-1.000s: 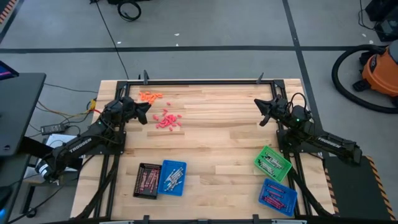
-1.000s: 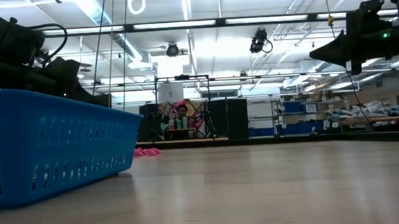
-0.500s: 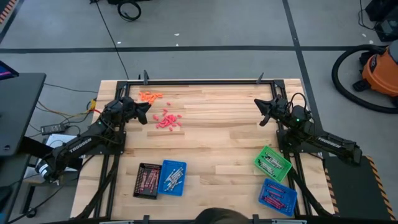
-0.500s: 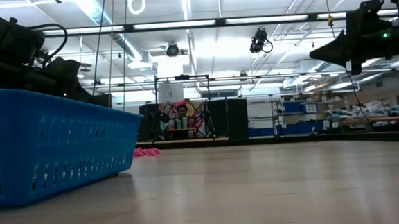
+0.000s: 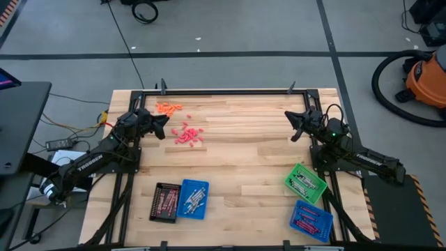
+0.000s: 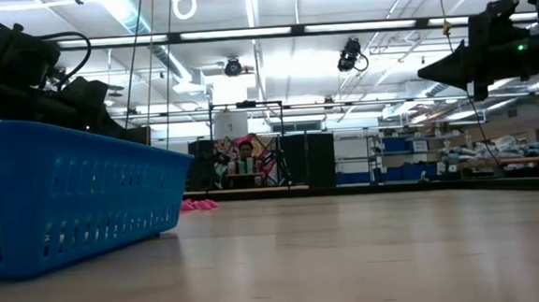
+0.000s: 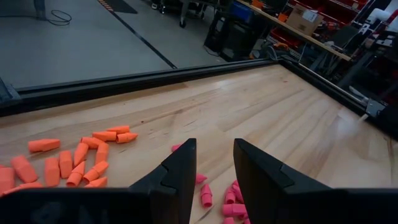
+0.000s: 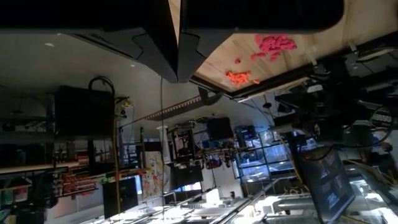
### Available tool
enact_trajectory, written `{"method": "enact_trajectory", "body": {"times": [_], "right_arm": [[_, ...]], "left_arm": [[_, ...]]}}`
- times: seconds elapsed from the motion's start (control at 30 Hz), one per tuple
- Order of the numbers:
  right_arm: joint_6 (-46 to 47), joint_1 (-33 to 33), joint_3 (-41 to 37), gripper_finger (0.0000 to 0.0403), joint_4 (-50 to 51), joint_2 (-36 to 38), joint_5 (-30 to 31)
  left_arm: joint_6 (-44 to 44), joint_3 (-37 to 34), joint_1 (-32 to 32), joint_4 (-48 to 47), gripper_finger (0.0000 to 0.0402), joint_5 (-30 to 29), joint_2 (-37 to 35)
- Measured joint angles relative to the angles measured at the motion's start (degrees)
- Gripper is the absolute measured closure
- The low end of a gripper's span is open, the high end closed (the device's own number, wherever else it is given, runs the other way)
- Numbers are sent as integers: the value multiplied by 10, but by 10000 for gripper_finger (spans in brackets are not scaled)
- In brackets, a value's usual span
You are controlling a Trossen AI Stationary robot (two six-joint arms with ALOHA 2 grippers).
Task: Sort crayons
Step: Return to Home Position
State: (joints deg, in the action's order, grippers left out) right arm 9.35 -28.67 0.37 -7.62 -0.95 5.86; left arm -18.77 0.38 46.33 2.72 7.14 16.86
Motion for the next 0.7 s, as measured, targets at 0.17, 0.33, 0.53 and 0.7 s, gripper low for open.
{"method": "enact_trajectory", "body": {"times": [0.17, 0.33, 0.53, 0.7], "right_arm": [[-15, -3, 0, 385, 3, 6, -166], [-40, -19, 0, 385, -4, 5, -599], [22, -18, 0, 385, -5, 5, -864], [82, -18, 0, 385, -5, 5, -872]], "left_arm": [[0, 0, 0, 0, 285, 0, 0], [0, 0, 0, 0, 285, 0, 0], [0, 0, 0, 0, 285, 0, 0], [0, 0, 0, 0, 285, 0, 0]]}}
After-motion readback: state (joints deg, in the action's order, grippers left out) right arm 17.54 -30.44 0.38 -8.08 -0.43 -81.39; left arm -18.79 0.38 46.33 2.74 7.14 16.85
